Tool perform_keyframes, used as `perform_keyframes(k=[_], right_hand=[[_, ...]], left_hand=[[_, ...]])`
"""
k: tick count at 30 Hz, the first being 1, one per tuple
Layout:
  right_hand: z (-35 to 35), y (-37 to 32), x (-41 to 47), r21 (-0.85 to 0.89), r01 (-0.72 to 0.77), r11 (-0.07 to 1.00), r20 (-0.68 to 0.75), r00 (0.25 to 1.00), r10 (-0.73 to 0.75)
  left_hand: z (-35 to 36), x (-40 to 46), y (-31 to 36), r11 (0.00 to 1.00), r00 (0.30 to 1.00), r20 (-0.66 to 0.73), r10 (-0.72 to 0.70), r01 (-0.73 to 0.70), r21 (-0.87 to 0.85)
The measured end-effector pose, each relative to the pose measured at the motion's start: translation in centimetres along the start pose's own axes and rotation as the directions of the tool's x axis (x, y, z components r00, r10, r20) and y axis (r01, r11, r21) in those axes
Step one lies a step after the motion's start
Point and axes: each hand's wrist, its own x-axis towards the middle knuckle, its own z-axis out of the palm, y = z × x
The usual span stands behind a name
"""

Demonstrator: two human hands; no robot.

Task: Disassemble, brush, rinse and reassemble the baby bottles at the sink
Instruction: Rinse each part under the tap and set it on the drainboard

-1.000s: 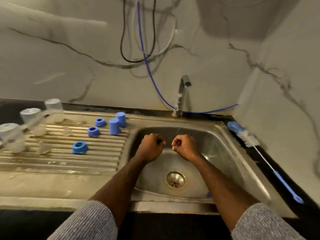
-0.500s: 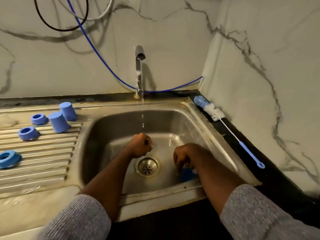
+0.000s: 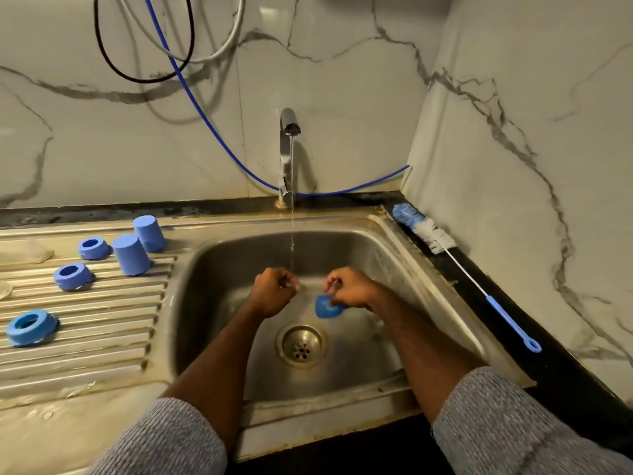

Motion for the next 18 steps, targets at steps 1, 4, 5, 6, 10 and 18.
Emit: perform_keyframes(k=[1, 4, 5, 6, 10, 18], right_hand=[[0.2, -0.8, 0.6, 0.131, 0.020, 0.991, -0.048, 0.999, -0.014], [0.9, -3.2, 3.6, 0.480, 0.071, 0.874, -0.188, 0.982, 0.023], [1.3, -3.8, 4.5, 0.574, 0.071, 0.816, -0.208, 0.976, 0.062], [1.7, -4.2, 5.2, 0.652, 0.060, 0.756, -0.205, 0.974, 0.100], [3.6, -5.0, 6.6, 0.849, 0.015, 0.528, -0.105, 0.984, 0.142], [4.3, -4.9, 7.1, 0.849, -0.005, 0.529, -0.070, 0.990, 0.122]], left_hand=[[0.0, 0.1, -0.1, 0.998, 0.999, -0.034, -0.036, 0.035, -0.049], [-0.1, 0.4, -0.4, 0.956, 0.981, -0.094, -0.170, 0.141, -0.259], [-0.1, 0.5, -0.5, 0.935, 0.977, -0.092, -0.195, 0.157, -0.317], [0.0, 0.6, -0.5, 0.917, 0.975, -0.082, -0.208, 0.165, -0.363], [0.3, 1.2, -0.6, 0.864, 0.977, -0.044, -0.208, 0.162, -0.477], [0.8, 2.6, -0.8, 0.821, 0.976, -0.094, -0.194, 0.110, -0.560]])
